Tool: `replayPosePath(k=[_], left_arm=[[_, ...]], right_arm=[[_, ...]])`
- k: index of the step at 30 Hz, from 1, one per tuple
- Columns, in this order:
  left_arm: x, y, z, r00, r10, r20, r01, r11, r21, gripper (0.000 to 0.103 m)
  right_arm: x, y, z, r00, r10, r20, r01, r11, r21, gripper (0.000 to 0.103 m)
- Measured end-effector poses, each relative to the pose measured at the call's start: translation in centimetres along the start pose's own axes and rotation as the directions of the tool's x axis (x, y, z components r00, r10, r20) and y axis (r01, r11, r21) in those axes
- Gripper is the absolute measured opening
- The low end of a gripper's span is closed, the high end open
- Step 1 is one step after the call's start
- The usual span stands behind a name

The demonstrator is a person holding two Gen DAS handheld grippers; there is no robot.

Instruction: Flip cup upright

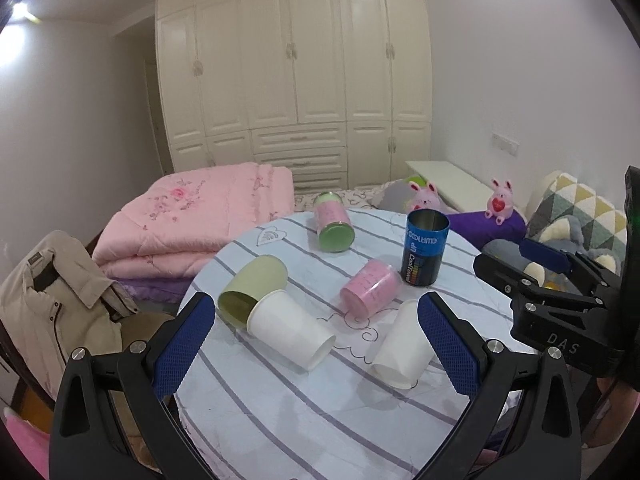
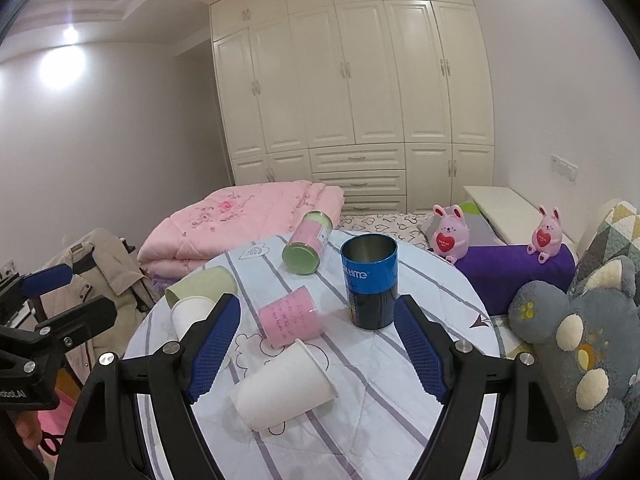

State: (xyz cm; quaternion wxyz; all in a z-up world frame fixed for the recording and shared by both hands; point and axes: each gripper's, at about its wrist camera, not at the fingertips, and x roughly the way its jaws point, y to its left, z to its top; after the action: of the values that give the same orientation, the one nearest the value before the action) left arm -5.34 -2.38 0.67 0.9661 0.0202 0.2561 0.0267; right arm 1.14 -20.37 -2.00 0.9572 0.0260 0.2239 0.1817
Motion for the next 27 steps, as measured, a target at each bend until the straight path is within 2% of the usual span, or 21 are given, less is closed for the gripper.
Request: replayPosePath(k=[4, 21, 27], left_arm=[[-0.2, 0.0, -0.4, 0.999, 0.031, 0.011, -0.031, 1.000, 0.001, 0.103], [-0.6, -0.1, -0.7, 0.999, 0.018, 0.038, -0.017, 0.999, -0.036, 0.103], [-0.9, -0.5, -0.7, 0.999, 0.005, 0.054, -0.003, 0.999, -0.038, 0.103]], right_arm=[[-0.2, 0.0, 0.1, 1.000, 0.006, 0.010, -0.006, 1.000, 0.003, 0.080], [-1.1, 0.7, 0.2, 0.999, 0.018, 0.046, -0.017, 1.000, -0.023, 0.081], [-1.7, 1.0, 0.3, 0.997, -0.003, 0.080, 0.006, 0.999, -0.039, 0.081]])
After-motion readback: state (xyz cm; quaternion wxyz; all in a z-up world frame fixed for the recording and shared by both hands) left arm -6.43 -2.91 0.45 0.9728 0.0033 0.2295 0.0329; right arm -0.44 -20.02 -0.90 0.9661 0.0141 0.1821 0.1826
